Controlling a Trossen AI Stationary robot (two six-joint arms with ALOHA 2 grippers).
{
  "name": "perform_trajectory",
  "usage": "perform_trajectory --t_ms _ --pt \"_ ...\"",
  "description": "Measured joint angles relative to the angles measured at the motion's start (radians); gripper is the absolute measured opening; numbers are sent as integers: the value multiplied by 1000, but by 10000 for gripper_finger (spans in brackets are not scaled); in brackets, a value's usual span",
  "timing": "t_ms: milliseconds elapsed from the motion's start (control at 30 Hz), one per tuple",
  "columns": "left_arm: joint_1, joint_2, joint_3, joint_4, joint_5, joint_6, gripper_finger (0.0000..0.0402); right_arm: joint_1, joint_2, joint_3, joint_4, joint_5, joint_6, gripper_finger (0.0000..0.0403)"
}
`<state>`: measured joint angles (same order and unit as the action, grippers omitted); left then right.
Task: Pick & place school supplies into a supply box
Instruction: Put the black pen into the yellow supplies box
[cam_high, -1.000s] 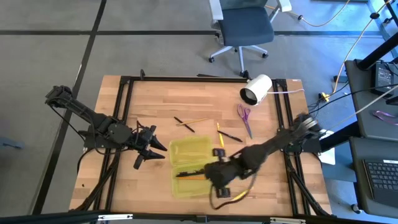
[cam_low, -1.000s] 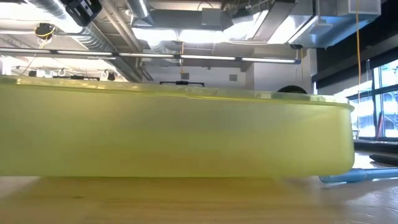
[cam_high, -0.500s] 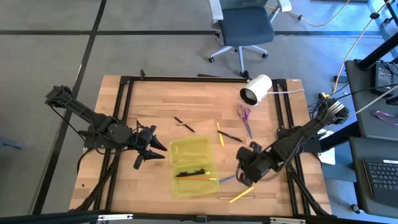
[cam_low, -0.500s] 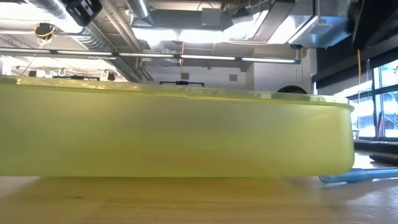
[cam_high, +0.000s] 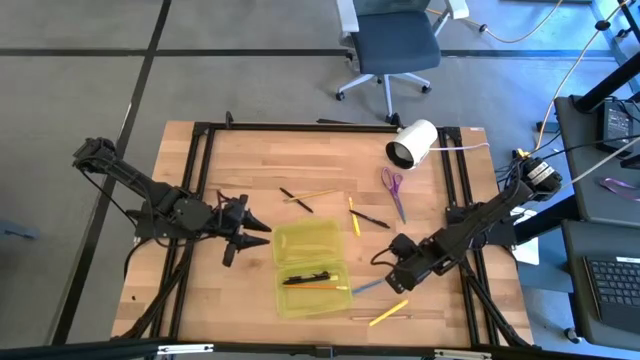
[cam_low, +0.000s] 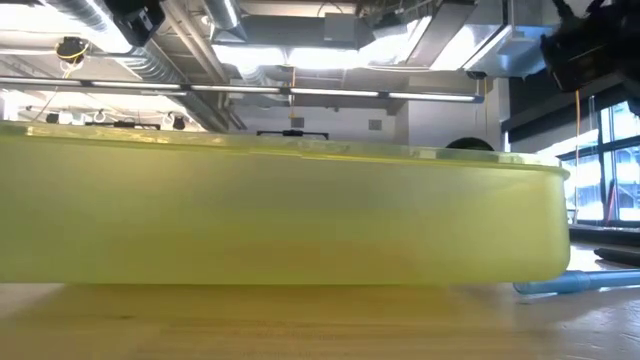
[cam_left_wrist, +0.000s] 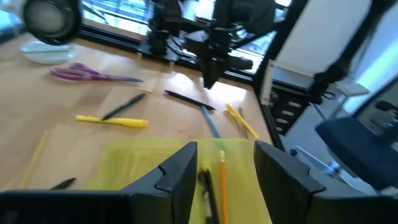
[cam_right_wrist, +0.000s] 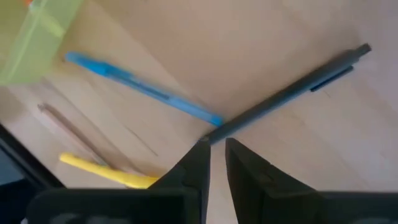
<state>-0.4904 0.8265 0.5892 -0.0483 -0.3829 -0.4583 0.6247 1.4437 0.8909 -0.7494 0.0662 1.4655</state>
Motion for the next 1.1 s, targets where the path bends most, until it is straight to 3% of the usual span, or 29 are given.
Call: perform_trajectory --t_ms 233,400,700,867,1100 --pt "0 0 0 0 -35 0 152 -29 0 0 -95 34 105 72" --pt "0 0 0 0 -35 -3 151 -48 0 0 -198 38 135 130" --pt "0 0 0 0 -35 -2 153 -66 0 0 -155 83 154 232" --pt "0 0 0 0 -35 -1 150 -66 12 0 -137 115 207 242" --pt "0 0 0 0 -35 -2 154 -68 63 0 -137 150 291 219"
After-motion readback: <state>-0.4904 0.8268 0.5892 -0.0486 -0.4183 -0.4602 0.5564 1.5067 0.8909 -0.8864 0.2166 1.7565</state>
